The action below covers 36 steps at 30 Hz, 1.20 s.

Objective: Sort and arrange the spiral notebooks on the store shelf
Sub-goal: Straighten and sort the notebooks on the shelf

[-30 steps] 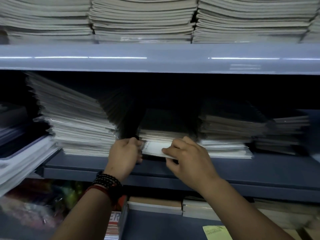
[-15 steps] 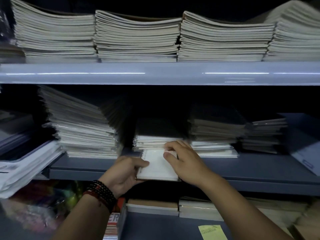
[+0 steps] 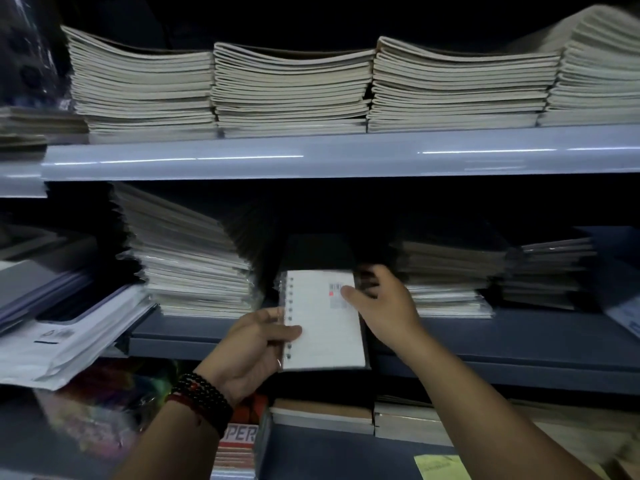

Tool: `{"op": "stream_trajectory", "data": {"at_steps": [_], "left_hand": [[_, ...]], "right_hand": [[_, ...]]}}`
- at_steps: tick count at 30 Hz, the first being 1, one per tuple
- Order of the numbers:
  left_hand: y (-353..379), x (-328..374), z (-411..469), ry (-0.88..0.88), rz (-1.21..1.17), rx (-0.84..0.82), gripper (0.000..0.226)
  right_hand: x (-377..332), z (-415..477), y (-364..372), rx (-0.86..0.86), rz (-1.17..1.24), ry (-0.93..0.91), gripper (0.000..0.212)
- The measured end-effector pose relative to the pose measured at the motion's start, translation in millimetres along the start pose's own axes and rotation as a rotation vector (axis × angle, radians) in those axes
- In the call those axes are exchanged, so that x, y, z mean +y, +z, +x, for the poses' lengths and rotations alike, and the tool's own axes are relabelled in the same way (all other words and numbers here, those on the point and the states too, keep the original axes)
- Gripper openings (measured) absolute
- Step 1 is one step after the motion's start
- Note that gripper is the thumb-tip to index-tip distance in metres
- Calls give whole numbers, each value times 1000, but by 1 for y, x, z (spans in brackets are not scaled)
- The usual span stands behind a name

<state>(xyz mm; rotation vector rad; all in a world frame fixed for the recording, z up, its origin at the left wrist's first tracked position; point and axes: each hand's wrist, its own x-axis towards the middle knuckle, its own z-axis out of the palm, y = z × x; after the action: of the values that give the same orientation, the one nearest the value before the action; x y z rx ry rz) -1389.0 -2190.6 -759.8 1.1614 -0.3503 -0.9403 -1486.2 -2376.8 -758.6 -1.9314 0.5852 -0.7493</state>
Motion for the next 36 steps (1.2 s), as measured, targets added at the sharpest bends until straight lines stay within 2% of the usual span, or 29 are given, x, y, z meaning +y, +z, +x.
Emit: {"op": "stream_trajectory", "data": {"at_steps": [2, 4, 7, 11, 13, 16, 20, 22, 26, 31, 33, 36], "left_hand": [[3, 2, -1, 66, -52, 40, 38], [8, 3, -1, 130, -93, 78, 39], [11, 4, -1, 187, -72, 83, 41], [12, 12, -7, 136, 158, -47, 57], [15, 12, -7, 201, 131, -29, 63], [25, 10, -2, 315, 12, 45, 56], [45, 6, 5, 440, 41, 140, 47], [63, 6, 10, 476, 51, 148, 45], [110, 4, 30, 543, -5, 113, 33], [182, -7, 57, 543, 8, 91, 8], [206, -9, 67, 546, 34, 55, 7], [241, -13, 79, 531, 116, 10, 26]], "right_hand": [[-6, -5, -4, -41, 240, 131, 30], [-10, -14, -8, -173, 354, 177, 15], [-12, -21, -15, -221, 418, 153, 9], [-20, -22, -31, -196, 422, 120, 11], [-25, -23, -37, -196, 464, 99, 12], [-29, -23, -46, -139, 522, 106, 9], [-33, -22, -57, -54, 516, 123, 9], [-35, -21, -69, 45, 501, 110, 7], [-34, -18, -105, 238, 462, 59, 17], [-17, -12, -158, 352, 517, 102, 6], [-8, -7, -171, 363, 493, 130, 8], [1, -5, -184, 372, 396, 130, 16]]}}
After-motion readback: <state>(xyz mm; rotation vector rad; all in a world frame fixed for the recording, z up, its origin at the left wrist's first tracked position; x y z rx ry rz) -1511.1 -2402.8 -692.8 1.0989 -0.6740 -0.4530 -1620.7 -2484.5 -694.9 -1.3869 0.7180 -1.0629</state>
